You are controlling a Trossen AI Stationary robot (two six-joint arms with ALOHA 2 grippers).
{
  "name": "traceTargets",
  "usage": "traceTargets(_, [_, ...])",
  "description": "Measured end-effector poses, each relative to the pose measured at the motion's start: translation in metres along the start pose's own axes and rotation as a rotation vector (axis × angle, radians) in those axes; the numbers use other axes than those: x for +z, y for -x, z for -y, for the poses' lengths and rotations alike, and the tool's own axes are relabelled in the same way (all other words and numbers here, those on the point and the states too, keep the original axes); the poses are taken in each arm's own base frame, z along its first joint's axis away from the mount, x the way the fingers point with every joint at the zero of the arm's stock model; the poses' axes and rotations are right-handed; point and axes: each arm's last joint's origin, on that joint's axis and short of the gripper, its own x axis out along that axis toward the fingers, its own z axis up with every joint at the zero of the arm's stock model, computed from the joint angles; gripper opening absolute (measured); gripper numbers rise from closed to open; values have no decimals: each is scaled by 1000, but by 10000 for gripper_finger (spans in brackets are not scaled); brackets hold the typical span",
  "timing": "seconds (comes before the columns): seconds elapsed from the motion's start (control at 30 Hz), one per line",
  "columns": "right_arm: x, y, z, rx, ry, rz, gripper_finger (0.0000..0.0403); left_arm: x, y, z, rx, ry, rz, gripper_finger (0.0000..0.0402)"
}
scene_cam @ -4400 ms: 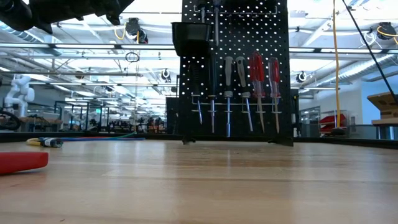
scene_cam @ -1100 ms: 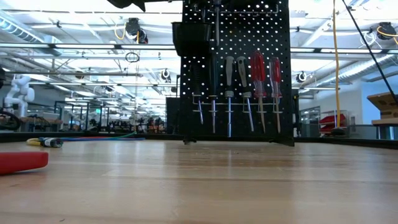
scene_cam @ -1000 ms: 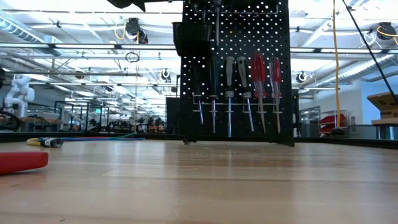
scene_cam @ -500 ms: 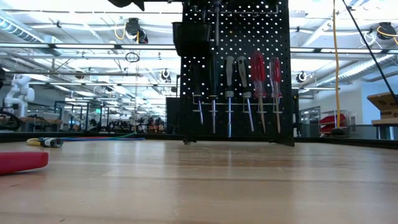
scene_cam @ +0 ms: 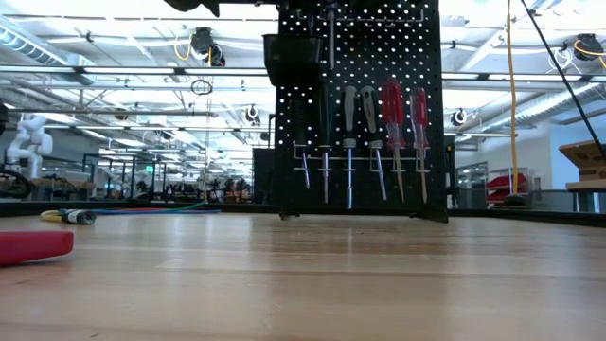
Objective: Hang tools onto peg board
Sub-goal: Hang the blue pick tool on the peg board
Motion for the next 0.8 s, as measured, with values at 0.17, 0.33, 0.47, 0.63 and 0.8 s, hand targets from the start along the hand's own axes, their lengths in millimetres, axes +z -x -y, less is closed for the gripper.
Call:
traceTargets(0.17, [0,0,0,-2,-2,3,148,0,0,1,-4,0,-7,160])
traceTargets(0.33, [1,0,0,-2,-8,9,148,-1,0,1,-12,0,-18,160])
traceTargets(0.47, [2,0,0,-4,-16,18,148,-2,0,6,-38,-4,-48,160])
traceTargets(0.63, [2,0,0,-6,-18,20,148,-5,1,23,-66,-64,-113,160])
traceTargets(0.8, [3,0,0,-8,-18,21,148,10,10,28,-60,-98,-147,160])
